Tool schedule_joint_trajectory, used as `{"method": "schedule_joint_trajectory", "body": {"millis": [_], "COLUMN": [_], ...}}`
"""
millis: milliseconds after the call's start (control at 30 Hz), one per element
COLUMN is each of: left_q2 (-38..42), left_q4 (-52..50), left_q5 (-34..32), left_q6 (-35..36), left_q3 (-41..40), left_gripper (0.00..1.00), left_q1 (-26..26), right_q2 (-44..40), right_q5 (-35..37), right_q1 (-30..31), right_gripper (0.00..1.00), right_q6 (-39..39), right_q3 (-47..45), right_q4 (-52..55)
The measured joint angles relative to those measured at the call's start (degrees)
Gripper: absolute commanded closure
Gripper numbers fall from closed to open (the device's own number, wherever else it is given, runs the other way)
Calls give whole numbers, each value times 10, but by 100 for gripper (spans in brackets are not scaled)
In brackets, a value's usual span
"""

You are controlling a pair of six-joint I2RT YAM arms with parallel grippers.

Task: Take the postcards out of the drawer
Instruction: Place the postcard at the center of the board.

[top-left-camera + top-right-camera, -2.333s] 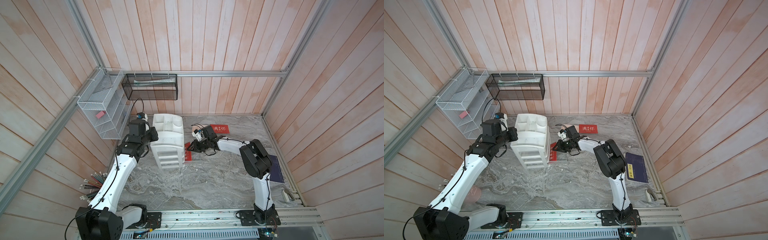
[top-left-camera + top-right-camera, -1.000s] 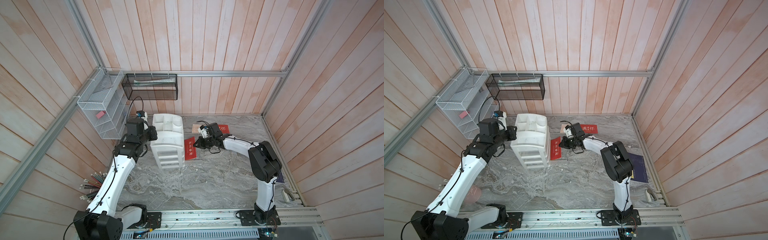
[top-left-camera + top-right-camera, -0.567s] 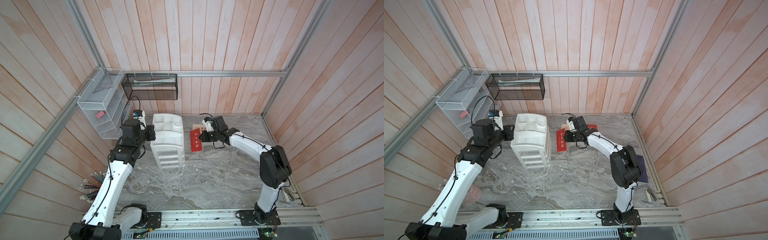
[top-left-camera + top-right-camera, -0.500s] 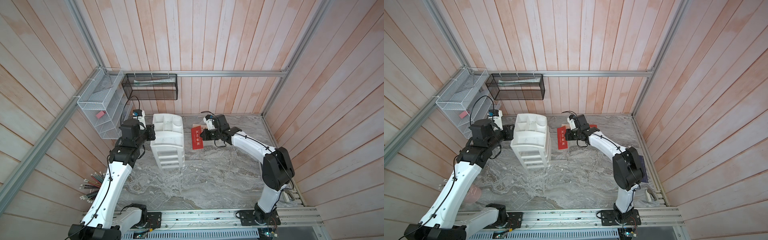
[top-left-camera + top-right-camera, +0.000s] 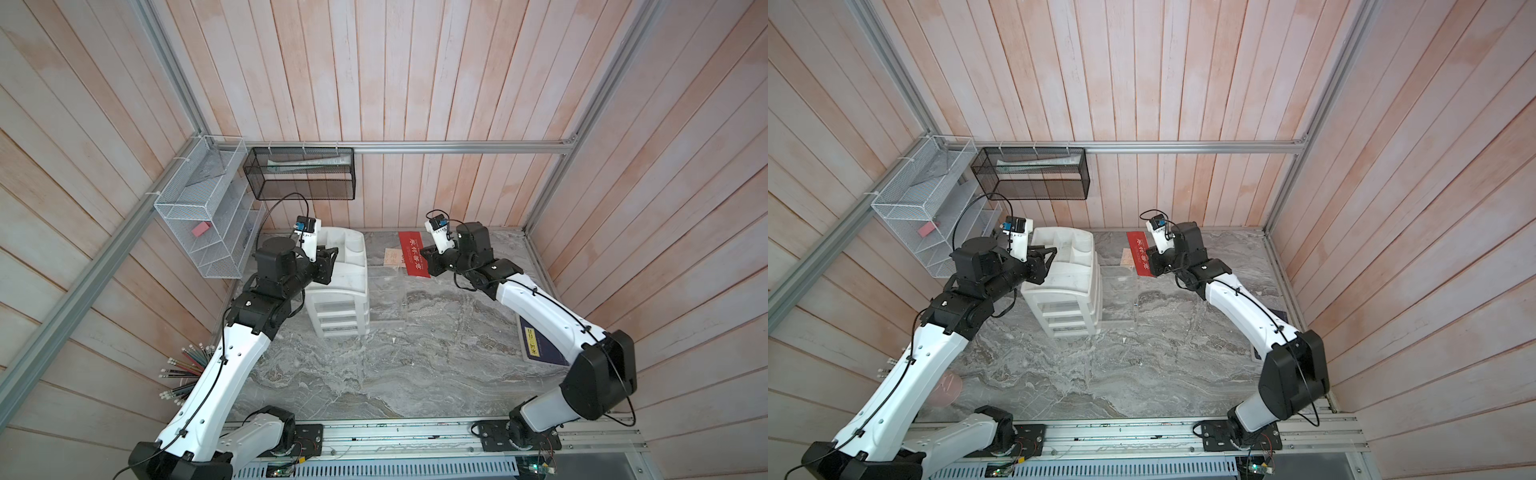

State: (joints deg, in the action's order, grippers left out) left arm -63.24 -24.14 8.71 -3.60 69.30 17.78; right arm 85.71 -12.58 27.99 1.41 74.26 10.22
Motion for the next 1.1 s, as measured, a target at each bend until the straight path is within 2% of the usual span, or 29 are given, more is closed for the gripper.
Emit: {"method": "schedule_joint_trajectory", "body": {"millis": [200,433,633,1100], "left_q2": [-27,-42,-42,-42], "left_q4": [1,-5,-15,-28], "left_q5": [18,7,-10,-30], "left_q6": [25,73,119,154], "left_q3": [22,31,31,31], "left_gripper": [57,56,56,56], "left_q1": [51,128,177,199], "right_q2": [-54,-97,-119,-120], "right_q5": [-26,-102,-148,-212], "right_q1": [0,3,41,71], "right_gripper": [100,100,100,100], "right_q6": [88,168,218,268], "right_q3": [-31,-89,-97,-97], "right_q4": [-40,-55,-55,-22]}}
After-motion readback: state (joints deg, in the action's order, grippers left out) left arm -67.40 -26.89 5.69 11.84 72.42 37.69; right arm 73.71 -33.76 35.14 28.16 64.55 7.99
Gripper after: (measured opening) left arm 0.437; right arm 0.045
